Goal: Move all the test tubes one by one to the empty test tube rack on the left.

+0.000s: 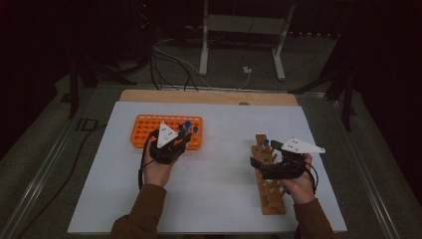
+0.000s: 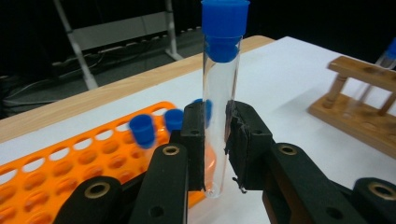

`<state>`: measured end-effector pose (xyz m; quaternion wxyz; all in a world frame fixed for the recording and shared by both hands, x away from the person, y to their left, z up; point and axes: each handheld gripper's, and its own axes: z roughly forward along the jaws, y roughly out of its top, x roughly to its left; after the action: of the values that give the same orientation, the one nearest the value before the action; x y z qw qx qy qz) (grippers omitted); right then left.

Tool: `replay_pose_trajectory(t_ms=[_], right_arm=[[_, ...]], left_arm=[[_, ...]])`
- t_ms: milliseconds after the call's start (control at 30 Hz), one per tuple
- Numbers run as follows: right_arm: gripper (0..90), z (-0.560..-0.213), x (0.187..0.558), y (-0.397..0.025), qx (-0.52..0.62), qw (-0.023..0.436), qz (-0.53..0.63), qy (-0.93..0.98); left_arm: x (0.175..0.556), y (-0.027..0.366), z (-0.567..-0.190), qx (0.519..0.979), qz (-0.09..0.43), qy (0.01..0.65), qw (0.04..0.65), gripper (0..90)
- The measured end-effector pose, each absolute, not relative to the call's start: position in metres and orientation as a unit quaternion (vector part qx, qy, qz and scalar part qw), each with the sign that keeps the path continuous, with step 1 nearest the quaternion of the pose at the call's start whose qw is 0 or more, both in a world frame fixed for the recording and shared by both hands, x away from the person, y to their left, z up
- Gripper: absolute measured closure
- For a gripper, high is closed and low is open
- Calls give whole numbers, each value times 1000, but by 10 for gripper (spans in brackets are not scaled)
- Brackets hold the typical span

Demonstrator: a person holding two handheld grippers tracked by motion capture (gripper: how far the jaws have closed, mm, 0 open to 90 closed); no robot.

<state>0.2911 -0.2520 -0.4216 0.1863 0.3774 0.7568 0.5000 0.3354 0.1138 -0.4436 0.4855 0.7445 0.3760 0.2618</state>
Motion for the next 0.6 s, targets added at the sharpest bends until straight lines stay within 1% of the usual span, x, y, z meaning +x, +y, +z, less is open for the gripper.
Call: replay_pose_trajectory(t_ms=[600], right_arm=[[13, -422, 291, -251, 375, 185, 500, 758]], left_arm=[[359, 135, -458, 723, 289, 418, 468, 769]])
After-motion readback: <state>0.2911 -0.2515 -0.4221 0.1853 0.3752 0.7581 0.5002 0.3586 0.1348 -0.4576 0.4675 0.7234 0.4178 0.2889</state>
